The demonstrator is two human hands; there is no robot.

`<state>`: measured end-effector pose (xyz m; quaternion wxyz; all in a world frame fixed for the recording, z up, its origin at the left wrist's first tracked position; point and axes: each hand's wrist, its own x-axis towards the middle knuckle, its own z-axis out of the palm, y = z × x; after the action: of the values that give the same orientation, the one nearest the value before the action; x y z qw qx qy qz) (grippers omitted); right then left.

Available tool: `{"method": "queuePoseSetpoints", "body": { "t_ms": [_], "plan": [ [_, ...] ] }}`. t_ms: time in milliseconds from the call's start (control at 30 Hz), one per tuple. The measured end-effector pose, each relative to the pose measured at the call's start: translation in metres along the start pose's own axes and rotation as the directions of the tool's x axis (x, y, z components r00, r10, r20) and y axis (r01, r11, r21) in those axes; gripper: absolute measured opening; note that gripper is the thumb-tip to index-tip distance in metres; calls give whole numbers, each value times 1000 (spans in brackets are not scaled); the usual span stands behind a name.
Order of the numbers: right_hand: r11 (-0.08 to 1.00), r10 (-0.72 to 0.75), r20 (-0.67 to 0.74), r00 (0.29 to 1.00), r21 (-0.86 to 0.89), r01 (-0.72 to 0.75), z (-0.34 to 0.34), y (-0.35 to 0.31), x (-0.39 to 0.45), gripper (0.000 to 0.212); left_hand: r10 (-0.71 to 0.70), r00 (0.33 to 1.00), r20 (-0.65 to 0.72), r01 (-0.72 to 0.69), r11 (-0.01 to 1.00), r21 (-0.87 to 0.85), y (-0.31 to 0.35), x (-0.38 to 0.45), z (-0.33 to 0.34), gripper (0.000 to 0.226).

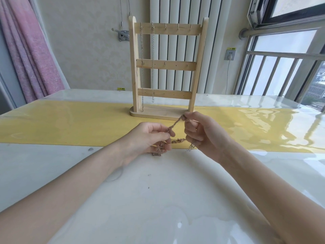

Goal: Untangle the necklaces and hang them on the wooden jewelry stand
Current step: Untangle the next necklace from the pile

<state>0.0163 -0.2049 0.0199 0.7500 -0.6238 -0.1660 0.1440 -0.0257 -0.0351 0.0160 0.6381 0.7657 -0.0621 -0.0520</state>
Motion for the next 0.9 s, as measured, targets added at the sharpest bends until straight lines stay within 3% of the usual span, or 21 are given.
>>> {"method": "queuePoseSetpoints", "body": {
  "t_ms": [67, 233, 367, 433, 600, 900],
  "plan": [
    [1000, 0, -31, 1000, 22, 1, -3, -1, 1, 20, 6, 1000, 2, -6, 1000, -1, 0, 0, 1, 15],
    [994, 17, -17, 1000, -112, -19, -6, 1, 1, 23, 48, 997, -65, -50, 998, -39, 1, 2, -1, 17],
    [906, -66, -28, 997, -421, 49, -5, 6, 1, 38, 85, 987, -134, -94, 994, -62, 1, 2, -1, 17],
    [848, -95, -39, 995, -526, 61, -4, 8, 0, 35, 99, 984, -150, -107, 993, -44, 2, 3, -1, 18],
    [935, -189, -20, 982, -309, 174, -3, 4, 2, 14, 100, 980, -171, -100, 995, 6, 2, 3, 2, 19],
    [918, -221, 41, 974, -329, 222, 4, 6, 0, 7, 93, 976, -199, -91, 996, 20, 4, 3, 3, 19]
  ]
}}
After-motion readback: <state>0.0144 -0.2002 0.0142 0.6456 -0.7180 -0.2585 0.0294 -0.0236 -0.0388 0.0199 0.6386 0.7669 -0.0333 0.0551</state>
